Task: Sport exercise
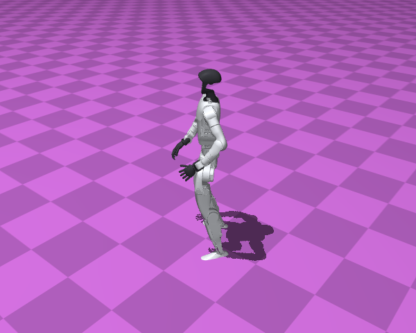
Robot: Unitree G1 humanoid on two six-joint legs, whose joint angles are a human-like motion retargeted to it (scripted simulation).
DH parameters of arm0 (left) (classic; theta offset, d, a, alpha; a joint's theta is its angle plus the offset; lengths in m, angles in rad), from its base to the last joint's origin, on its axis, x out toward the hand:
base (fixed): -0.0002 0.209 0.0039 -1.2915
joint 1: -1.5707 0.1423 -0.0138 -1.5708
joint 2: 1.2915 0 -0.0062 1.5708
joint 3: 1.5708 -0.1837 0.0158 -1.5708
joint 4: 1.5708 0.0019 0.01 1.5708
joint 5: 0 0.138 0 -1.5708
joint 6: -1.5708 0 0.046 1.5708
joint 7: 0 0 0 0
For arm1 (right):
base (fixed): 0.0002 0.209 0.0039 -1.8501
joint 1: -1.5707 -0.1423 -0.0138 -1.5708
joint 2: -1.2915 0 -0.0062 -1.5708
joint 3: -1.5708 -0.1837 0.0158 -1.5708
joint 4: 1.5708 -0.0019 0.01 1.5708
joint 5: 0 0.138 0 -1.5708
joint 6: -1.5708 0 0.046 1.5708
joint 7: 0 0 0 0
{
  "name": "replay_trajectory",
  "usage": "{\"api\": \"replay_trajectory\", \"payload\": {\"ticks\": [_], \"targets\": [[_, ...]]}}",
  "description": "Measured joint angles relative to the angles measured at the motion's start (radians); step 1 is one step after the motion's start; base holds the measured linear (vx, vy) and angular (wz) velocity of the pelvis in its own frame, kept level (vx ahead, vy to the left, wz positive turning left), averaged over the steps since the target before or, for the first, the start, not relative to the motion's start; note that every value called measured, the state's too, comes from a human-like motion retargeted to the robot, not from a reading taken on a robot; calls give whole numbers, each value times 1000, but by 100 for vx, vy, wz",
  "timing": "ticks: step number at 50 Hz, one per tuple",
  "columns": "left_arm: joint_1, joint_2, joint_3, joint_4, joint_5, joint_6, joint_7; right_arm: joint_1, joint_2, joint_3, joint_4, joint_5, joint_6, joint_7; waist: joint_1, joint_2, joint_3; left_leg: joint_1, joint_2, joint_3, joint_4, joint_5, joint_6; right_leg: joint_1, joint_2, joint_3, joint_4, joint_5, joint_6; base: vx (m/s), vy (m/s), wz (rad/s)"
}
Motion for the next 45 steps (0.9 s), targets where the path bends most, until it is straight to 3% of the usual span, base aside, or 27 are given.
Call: {"api": "replay_trajectory", "payload": {"ticks": [45], "targets": [[-4,27,-53,-75,84,-7,-54,-31,-24,-18,-28,-51,37,-55,-5,14,1,60,-40,28,-82,37,33,21,-8,35,-97,67,33,0,0,0]]}}
